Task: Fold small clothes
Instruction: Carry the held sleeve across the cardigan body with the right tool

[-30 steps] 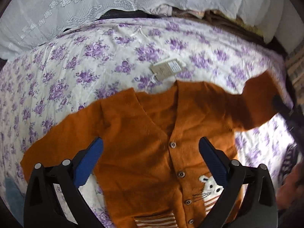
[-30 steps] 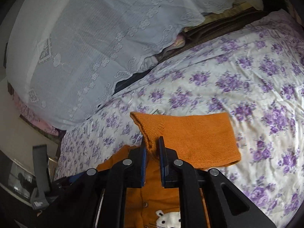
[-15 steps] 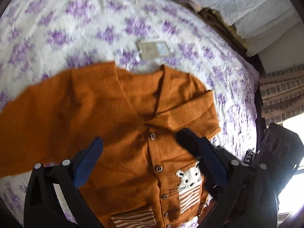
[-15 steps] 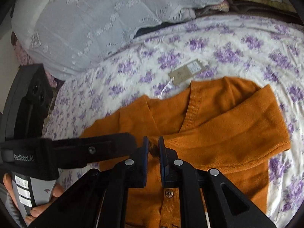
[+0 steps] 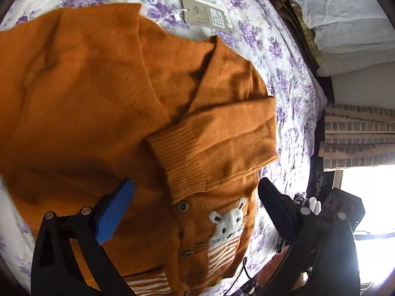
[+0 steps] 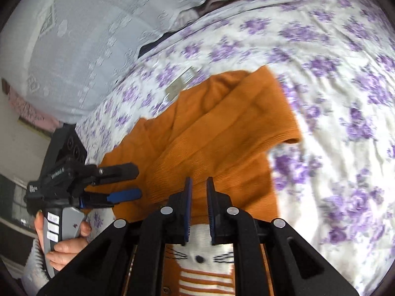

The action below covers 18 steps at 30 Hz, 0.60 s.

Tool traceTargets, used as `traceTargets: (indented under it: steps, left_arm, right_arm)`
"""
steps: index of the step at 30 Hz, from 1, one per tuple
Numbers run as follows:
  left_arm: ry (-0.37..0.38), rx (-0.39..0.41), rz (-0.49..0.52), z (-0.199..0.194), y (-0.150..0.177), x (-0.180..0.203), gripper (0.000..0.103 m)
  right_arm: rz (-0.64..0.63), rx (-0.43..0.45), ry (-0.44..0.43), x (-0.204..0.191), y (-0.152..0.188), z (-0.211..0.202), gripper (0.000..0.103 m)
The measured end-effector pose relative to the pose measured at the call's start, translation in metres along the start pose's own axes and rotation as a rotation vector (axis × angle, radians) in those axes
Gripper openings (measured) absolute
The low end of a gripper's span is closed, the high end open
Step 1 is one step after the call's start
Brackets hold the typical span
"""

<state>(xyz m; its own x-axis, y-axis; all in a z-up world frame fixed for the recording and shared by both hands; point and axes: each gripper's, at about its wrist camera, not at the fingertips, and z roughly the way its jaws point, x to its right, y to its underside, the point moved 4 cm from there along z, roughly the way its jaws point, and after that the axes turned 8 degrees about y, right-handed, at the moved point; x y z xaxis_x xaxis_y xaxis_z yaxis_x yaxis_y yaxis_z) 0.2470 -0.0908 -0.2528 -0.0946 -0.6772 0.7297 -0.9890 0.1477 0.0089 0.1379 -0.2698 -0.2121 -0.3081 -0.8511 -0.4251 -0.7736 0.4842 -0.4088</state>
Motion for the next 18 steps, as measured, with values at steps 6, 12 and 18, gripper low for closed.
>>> traceTargets:
  steps: [6,12,18]
  left_arm:
    - [-0.046,-0.013,0.007,0.008,0.004,-0.001,0.026]
    - [-0.107,0.074,0.099,-0.019,-0.006,0.014,0.006]
    - [-0.264,0.200,0.221,-0.070,-0.026,0.020,0.006]
  right_arm:
    - [0.047,0.025,0.007,0.023,0.001,-0.010,0.034]
    - [0.082,0.024,0.018,0.036,-0.002,-0.006,0.034]
    - [0.055,0.063,0.023,0.027,-0.031,-0.003,0.034]
